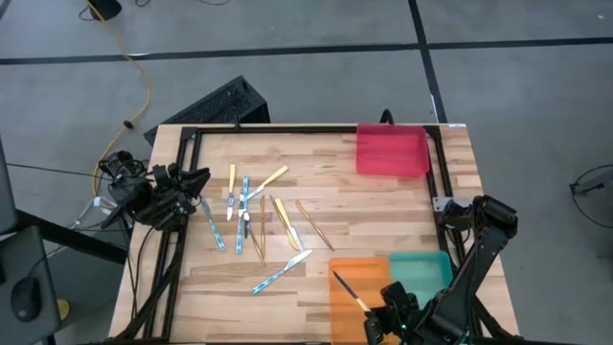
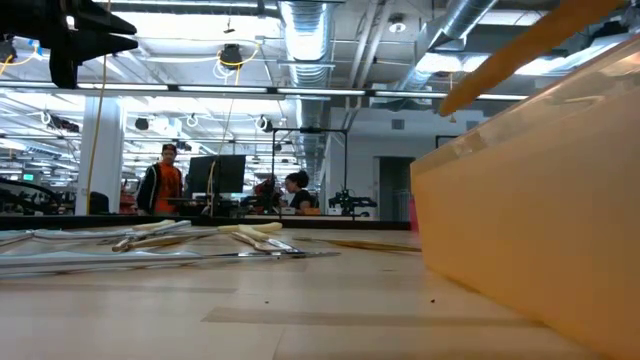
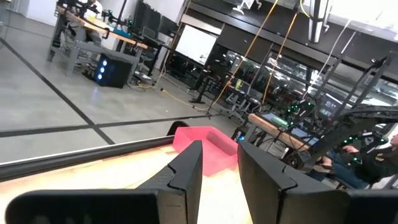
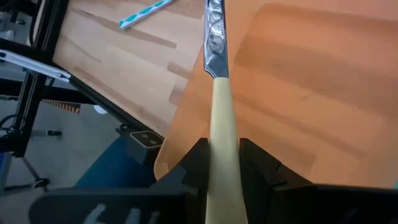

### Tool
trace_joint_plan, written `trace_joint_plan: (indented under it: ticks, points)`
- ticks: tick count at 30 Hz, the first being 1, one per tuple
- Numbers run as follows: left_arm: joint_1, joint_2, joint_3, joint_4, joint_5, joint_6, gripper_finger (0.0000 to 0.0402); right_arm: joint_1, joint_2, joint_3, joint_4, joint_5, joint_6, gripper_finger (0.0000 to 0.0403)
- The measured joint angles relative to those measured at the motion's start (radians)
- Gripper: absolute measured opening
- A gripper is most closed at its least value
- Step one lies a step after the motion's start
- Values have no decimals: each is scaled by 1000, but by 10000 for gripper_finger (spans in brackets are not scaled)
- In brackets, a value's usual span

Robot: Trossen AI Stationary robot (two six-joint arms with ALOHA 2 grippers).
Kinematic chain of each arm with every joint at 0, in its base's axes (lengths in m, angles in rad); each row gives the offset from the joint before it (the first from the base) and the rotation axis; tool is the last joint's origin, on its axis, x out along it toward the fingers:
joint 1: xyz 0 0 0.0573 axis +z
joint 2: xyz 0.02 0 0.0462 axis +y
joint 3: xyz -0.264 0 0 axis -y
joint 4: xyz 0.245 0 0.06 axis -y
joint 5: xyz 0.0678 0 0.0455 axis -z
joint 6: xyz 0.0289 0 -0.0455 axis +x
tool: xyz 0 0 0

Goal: Sort silverware by color (type)
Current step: Put the yellow knife into the orange bin

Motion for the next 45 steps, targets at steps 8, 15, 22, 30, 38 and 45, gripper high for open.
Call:
trace_joint_plan:
  ticks: [8,15,22,30,38,45]
  points:
    - [0,0,0,-5,0,0,89,-7,-1,-38,-3,-45,18,80]
    - [0,0,0,-6,3,0,89,-22,-1,-93,11,-83,19,80]
    - [0,0,0,-6,1,-1,89,-34,-1,-140,30,-112,10,80]
    - [0,0,0,-20,-1,-2,89,-43,-1,-177,110,-113,-67,80]
    - [0,0,0,-22,-1,-2,89,-75,-1,-177,136,-189,-154,85]
    - [0,0,0,-23,-1,-1,89,-80,-1,-177,140,-229,-181,103]
